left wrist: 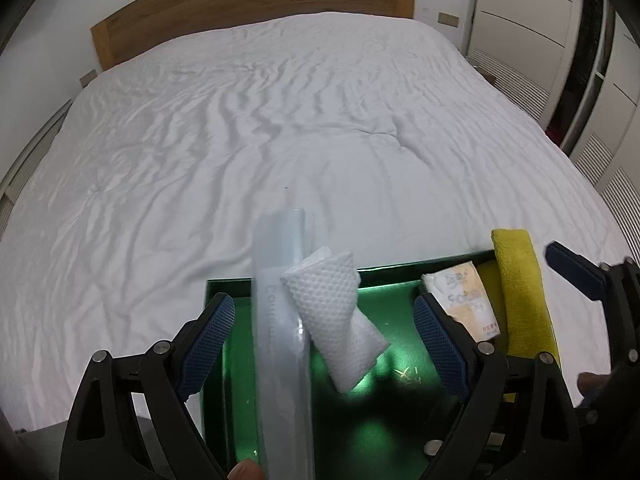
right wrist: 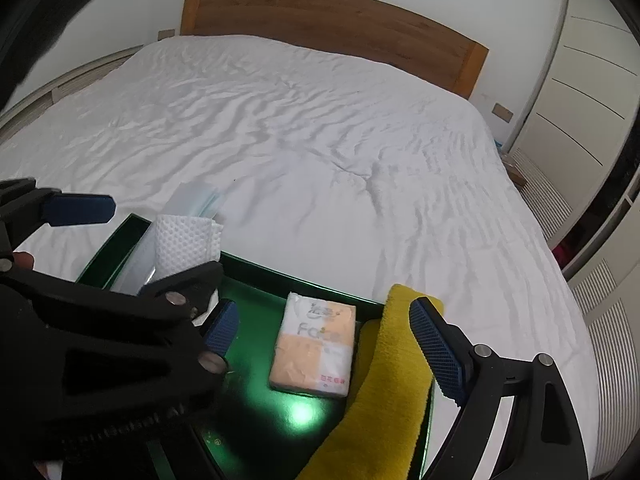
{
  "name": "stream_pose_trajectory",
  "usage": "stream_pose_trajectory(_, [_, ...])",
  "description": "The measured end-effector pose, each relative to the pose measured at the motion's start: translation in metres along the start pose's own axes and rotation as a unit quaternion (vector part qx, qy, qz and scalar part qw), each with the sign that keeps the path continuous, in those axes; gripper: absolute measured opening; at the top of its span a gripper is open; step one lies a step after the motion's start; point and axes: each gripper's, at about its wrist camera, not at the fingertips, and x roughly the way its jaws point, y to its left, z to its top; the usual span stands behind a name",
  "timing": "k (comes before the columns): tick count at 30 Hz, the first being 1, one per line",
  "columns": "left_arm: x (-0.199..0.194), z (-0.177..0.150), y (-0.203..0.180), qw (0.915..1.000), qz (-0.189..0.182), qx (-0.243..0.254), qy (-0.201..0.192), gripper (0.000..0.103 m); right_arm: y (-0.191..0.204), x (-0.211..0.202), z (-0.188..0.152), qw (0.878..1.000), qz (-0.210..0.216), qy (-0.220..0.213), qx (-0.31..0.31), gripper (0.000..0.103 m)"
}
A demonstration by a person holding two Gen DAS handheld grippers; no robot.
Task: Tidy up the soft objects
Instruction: 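Open the left gripper over the tray while the right releases the tissue pack beside the glove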
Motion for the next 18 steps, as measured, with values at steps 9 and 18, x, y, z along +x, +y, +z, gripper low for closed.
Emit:
stream_pose_trajectory(9, [-0.030, -0.004, 0.003, 0.9998, -0.002, -0.006, -0.017, 0.088, -0.006, -0.020, -0.002, 1.000, -0.016, 0.003, 0.020, 0.089])
stream_pose_trajectory(18, [-0.074, -0.014, 0.003, 0.9994, -0.005, -0.019, -0.029, 0.088, -0.001, -0.055, -0.006, 0.999, -0.022, 0.004, 0.027, 0.089])
